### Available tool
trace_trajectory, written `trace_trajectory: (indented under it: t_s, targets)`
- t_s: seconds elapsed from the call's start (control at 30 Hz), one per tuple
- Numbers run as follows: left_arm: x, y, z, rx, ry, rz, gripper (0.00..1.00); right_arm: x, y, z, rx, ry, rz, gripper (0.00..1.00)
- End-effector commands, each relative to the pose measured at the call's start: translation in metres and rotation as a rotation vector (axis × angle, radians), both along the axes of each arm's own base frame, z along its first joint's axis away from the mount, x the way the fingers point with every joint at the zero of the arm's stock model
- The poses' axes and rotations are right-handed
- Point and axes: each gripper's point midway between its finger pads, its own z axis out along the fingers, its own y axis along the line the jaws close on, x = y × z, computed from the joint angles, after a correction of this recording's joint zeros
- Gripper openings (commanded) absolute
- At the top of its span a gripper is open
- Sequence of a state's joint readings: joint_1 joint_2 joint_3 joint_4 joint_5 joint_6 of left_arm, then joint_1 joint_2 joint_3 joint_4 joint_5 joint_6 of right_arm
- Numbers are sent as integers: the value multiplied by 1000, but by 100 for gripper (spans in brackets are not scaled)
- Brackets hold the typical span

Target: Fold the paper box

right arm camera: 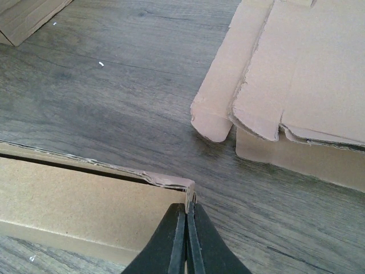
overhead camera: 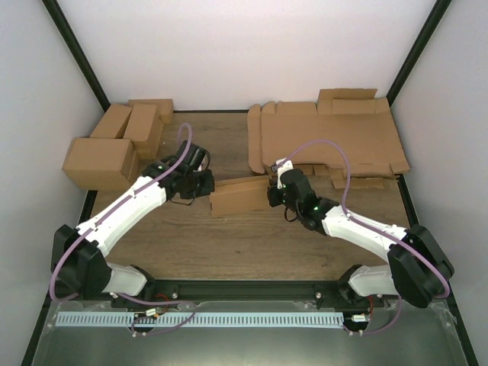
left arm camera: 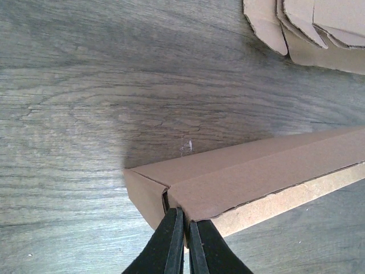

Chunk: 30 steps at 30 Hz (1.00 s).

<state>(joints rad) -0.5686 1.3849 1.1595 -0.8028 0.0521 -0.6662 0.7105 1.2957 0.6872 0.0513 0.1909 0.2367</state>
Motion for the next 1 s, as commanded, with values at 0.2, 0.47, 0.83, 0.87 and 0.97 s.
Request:
trace_trajectory:
  t_s: [0.2, 0.47, 0.83, 0.87, 0.97]
  targets:
    - [-21, -6, -18, -23, 31, -84, 4, -31, 5, -41, -90, 135, 88, 1]
    - [-32, 10, -36, 29, 28, -75, 4, -28, 7, -39, -94, 131, 89, 1]
    - [-28, -6, -24, -141, -6, -19, 4, -30, 7, -39, -96, 139, 90, 1]
    - [-29, -3, -24, -124, -3, -13, 4, -30, 7, -39, -95, 138, 90, 1]
    - [-32, 11, -30, -54, 13, 10, 4, -30, 6, -38, -96, 135, 88, 1]
